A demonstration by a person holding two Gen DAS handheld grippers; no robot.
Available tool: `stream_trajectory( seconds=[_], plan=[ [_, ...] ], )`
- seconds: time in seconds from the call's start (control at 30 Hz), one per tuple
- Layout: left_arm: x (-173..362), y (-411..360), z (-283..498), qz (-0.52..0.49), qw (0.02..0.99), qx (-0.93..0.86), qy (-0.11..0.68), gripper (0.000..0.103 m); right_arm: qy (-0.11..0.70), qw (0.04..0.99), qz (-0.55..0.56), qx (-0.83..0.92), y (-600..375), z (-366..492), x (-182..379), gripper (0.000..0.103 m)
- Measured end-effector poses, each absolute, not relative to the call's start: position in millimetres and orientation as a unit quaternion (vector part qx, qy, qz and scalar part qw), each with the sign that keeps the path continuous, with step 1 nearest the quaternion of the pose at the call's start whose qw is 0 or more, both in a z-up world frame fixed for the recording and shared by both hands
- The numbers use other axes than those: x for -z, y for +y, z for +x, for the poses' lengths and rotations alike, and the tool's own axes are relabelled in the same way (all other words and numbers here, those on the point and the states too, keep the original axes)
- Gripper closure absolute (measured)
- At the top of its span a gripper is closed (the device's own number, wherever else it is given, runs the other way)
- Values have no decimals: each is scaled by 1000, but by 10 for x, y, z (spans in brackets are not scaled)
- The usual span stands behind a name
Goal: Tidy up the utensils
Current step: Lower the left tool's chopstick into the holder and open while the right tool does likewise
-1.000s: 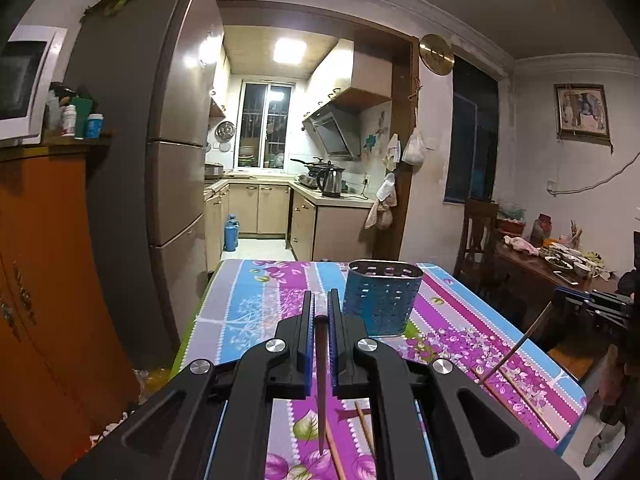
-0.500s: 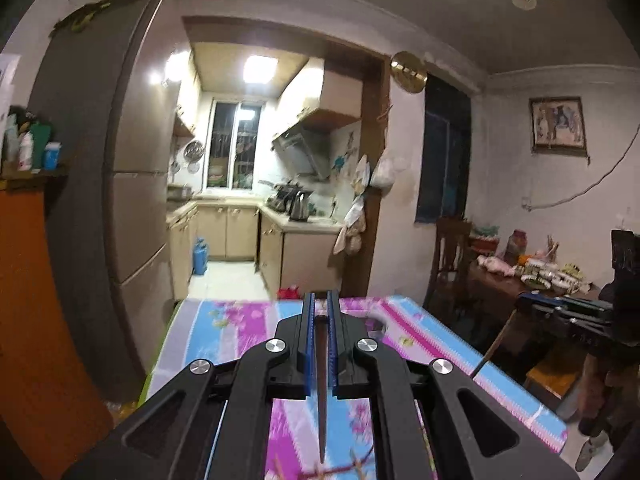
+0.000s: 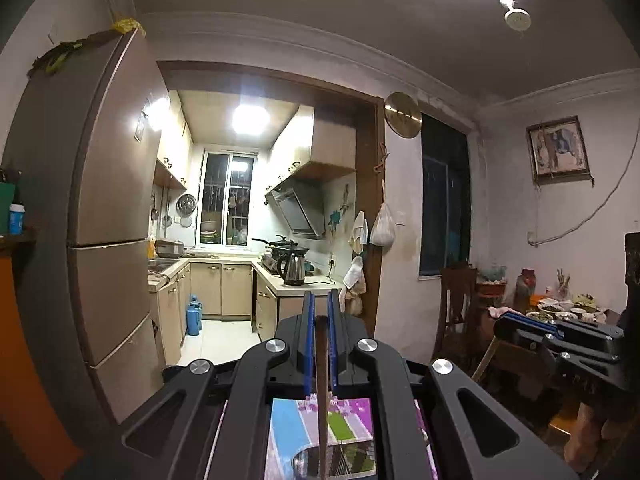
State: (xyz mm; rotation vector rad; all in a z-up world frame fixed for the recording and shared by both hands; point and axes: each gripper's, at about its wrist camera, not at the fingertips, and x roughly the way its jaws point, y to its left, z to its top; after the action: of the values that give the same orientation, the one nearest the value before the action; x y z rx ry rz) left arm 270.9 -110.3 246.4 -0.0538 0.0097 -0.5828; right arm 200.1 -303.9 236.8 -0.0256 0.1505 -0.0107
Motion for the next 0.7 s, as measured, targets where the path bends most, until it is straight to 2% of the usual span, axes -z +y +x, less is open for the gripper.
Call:
stream_trajectory(
  seconds=[0.13,0.37,0.67,0.7],
  plan=[
    [-2361,-1303,3066,-35,957,286,16,96,79,997,-2,18,-3190,2357,-2233,98],
    [-1808,-1599,3536,-18,957,281,70,96,118,992,28,14,-3283,2780,-1829,98],
    [-1239,-1711,3644,9,960,260,105,95,182,983,20,2,-3131,2965,-1318,97],
    [-1208,-1683,3635,9,960,258,106,95,185,983,16,4,-3109,2958,-1297,95]
  ],
)
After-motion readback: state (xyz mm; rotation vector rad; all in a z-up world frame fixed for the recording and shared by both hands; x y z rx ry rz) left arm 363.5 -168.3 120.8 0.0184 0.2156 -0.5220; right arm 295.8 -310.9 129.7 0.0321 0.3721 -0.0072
